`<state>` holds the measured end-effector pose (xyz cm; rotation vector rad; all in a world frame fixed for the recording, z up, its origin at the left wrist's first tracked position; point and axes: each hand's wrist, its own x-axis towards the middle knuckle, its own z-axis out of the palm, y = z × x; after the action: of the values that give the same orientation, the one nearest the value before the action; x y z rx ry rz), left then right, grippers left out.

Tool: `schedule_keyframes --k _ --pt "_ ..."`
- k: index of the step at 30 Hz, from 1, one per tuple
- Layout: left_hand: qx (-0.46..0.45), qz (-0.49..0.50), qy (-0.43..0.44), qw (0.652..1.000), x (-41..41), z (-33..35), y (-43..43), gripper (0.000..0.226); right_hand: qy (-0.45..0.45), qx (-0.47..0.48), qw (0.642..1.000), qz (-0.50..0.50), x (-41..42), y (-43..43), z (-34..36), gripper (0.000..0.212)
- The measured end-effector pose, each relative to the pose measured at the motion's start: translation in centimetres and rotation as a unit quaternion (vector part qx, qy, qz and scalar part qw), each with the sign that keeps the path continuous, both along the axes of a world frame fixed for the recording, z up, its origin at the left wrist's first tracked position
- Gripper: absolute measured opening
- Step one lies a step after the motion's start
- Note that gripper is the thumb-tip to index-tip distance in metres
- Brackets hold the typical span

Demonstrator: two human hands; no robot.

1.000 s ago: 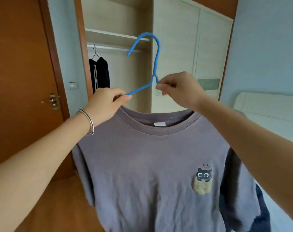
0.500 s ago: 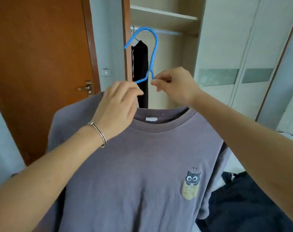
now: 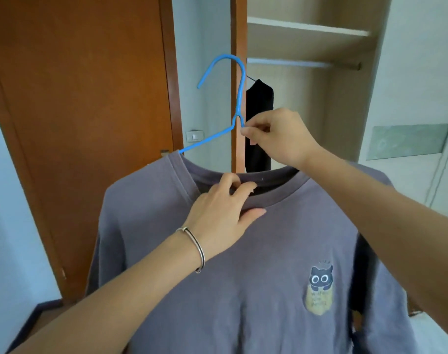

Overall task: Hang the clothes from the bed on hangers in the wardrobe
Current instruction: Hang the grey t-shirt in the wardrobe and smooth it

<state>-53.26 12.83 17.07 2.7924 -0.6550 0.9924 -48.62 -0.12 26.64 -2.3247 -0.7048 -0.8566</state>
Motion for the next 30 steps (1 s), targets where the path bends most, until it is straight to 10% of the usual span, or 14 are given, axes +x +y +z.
schedule_keyframes --k 18,24,30 --pt "0.133 -0.264 -0.124 0.947 26.3 -3.0 8.9 0.027 0.033 0.067 0.959 -0.272 21.2 4.9 -1.4 0.024" --pt "0.122 -0.355 0.016 0.927 32.9 -2.0 7.4 0.027 0.025 0.059 0.924 -0.378 23.5 2.9 -1.5 0.029" --pt "-0.012 -0.401 -0.193 0.895 40.1 -3.2 0.4 0.035 -0.001 0.080 0.894 -0.442 24.1 -2.8 -0.1 0.028"
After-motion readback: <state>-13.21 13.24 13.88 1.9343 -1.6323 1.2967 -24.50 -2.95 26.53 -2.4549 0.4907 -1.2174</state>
